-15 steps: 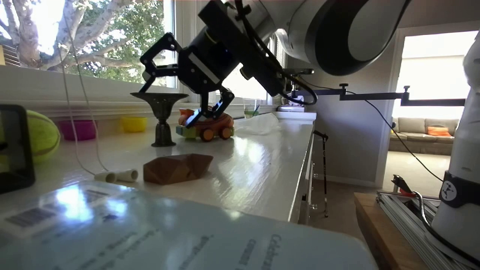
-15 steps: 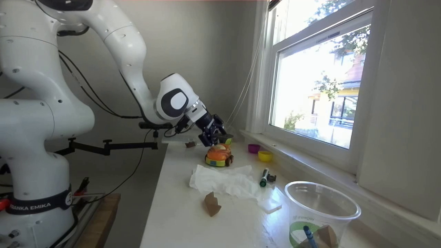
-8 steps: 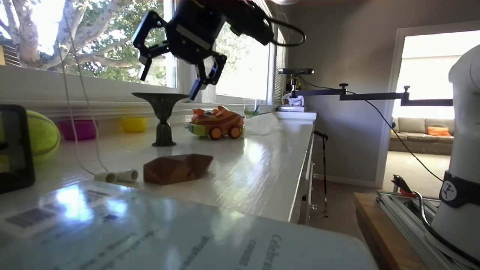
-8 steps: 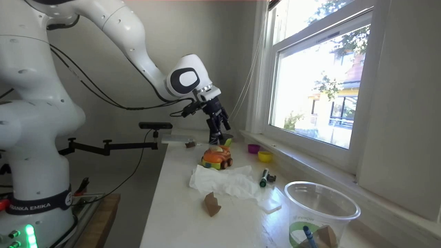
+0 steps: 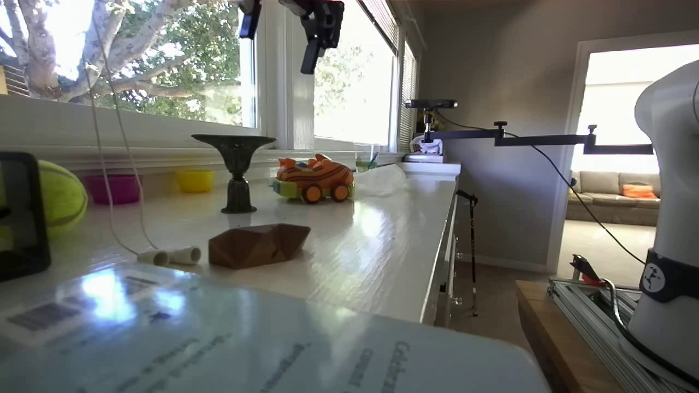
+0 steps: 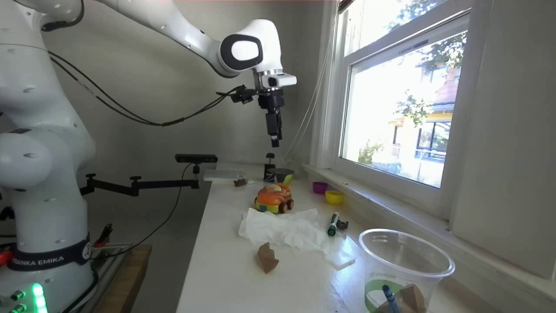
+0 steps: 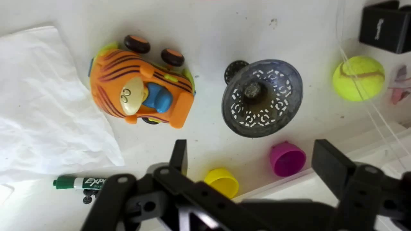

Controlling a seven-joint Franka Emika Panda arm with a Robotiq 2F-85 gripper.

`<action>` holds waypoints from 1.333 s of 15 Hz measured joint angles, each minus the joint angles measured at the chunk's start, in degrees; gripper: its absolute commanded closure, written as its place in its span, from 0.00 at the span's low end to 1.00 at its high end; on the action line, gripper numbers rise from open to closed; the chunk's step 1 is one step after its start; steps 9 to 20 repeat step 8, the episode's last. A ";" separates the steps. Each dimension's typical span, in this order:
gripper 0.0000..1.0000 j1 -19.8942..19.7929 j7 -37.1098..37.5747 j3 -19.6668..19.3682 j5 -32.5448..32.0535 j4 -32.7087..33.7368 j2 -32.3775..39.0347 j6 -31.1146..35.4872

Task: Put the black vase in an upright position

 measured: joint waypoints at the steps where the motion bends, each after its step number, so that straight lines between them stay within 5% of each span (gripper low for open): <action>1: 0.00 -0.08 -3.77 -1.13 1.24 1.67 -0.09 -4.15; 7: 0.00 -1.65 -20.49 -6.38 2.45 7.78 0.34 -24.99; 20: 0.00 -2.19 -20.78 -6.42 2.42 7.80 0.48 -25.24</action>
